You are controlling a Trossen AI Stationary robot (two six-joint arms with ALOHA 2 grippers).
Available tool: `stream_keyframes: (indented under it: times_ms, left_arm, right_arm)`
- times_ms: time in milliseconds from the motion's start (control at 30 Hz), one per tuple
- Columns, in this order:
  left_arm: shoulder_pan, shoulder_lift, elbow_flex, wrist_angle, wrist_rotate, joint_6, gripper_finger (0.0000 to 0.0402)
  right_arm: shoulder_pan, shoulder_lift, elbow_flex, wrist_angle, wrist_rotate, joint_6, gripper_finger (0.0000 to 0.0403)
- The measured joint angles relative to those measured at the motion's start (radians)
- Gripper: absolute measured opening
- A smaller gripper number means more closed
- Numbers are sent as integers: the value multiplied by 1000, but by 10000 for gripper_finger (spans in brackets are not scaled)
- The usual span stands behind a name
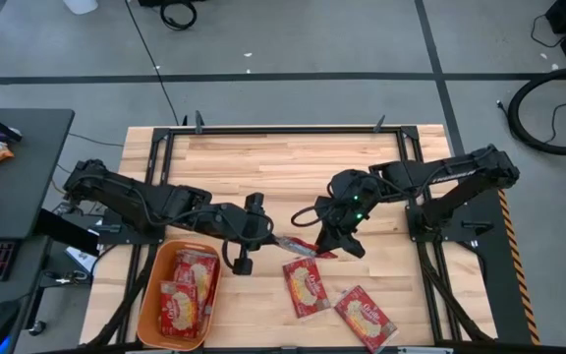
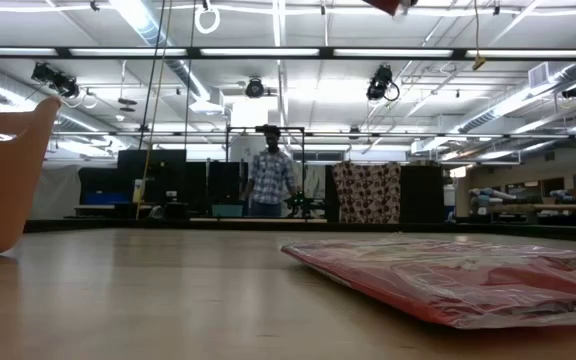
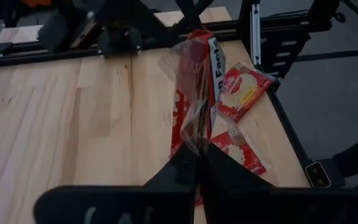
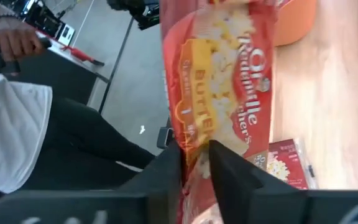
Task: Sort popcorn bags into baskets
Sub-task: Put the red popcorn bag into the orange container
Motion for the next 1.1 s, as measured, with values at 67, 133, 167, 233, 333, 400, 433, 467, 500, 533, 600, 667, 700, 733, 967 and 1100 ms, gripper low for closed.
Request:
stream_keyframes:
  times_ms: [67,133,167,233,333,400,433,467,500,533,600,667,700,733,967,1100]
  left_arm:
    - [-3,-7,0,-5,0,-13,8]
    - [-5,-12,0,-3,1,-31,7]
    - [-7,-17,0,-10,1,-44,7]
    - [-15,-28,0,-35,3,-74,7]
    - [-32,-56,0,-90,6,-130,6]
    - [-45,-74,0,-115,5,-181,6]
    - [-56,-85,0,-124,7,-214,6]
    - [-71,-99,0,-140,6,-252,6]
    - [-87,-114,0,-160,6,-288,6]
    - [-105,-129,0,-176,4,-322,6]
    - [-148,-157,2,-243,36,-381,6]
    - [-186,-176,2,-337,98,-454,7]
    - [-203,-182,2,-375,128,-505,7]
    - [-219,-189,2,-417,164,-562,7]
    - [-270,-201,2,-642,491,-906,9]
    - [-280,-201,2,-722,567,-978,8]
  right_arm:
    - [-11,-2,0,0,2,1,112]
    - [-25,-11,0,-1,0,2,134]
    - [-33,-17,0,-2,0,2,144]
    - [-52,-33,0,-3,0,2,159]
    - [-83,-67,0,-4,1,-9,173]
    - [-105,-90,0,-12,13,-28,177]
    - [-114,-101,0,-19,24,-41,177]
    - [-121,-110,0,-23,42,-54,177]
    - [-128,-120,0,-31,64,-65,177]
    - [-134,-129,0,-44,93,-76,176]
    - [-141,-142,0,-64,152,-97,175]
    - [-144,-146,0,-80,198,-117,175]
    - [-146,-146,0,-83,212,-128,175]
    - [-146,-146,0,-82,218,-140,175]
    - [-158,-146,0,-81,281,-228,174]
    - [-176,-146,0,-80,295,-266,174]
